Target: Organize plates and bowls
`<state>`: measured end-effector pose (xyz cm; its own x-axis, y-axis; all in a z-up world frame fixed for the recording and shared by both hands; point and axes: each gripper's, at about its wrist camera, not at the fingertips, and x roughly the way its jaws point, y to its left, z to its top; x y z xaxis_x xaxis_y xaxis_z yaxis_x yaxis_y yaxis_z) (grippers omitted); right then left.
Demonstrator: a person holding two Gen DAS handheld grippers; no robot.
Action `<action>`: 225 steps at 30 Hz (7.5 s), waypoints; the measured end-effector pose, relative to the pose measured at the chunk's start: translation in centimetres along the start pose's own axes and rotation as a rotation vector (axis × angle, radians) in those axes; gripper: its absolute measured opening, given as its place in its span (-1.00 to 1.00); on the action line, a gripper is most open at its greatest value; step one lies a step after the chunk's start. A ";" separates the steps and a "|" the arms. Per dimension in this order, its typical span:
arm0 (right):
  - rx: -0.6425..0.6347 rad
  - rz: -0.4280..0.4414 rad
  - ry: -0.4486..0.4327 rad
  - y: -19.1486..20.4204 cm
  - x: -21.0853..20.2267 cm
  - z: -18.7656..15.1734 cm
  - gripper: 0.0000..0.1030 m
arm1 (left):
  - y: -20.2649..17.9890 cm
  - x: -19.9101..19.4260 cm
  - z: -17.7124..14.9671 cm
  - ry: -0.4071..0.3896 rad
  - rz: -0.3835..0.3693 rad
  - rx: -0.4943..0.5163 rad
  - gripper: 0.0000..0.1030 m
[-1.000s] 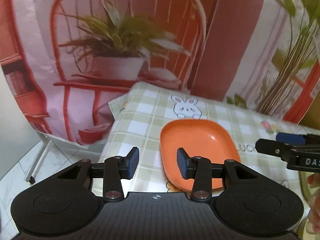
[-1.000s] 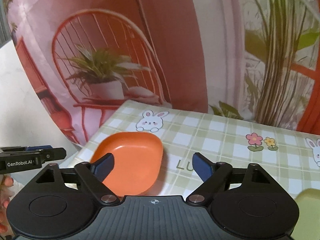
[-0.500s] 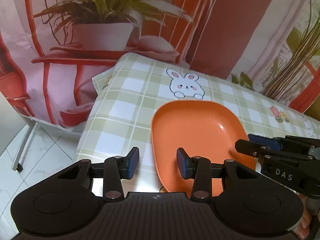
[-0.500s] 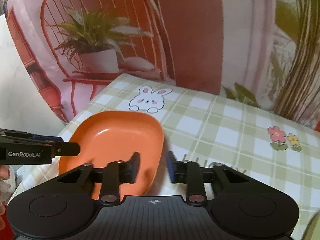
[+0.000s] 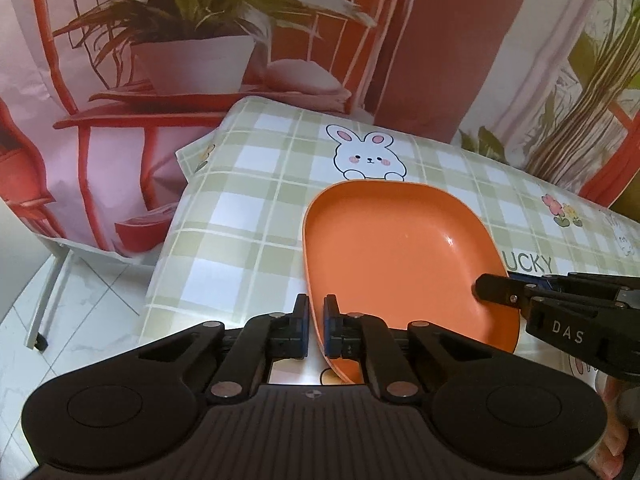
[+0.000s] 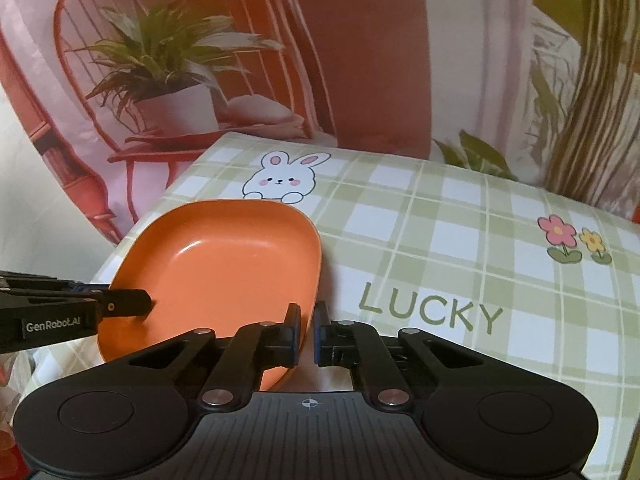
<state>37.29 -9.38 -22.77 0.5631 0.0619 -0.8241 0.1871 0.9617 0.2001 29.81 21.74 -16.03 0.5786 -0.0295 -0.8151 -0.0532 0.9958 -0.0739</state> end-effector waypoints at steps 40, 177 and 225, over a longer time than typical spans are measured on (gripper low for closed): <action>0.194 -0.054 -0.158 -5.9 -16.8 -5.9 -0.90 | -11.3 -9.5 -4.7 -0.106 -0.090 0.129 -0.84; 0.234 -0.185 -0.104 -17.8 -27.0 -22.7 -0.87 | -22.1 -12.3 -19.8 -0.008 -0.235 0.119 -0.74; 0.296 -0.147 -0.105 -19.1 -26.1 -23.7 -0.57 | -21.5 -13.0 -18.9 -0.073 -0.241 0.090 -0.50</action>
<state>-0.05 -23.04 -17.64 0.5897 -0.1138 -0.7996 0.4892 0.8381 0.2415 8.07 -0.93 -14.74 0.6230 -0.2633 -0.7366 0.1635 0.9647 -0.2066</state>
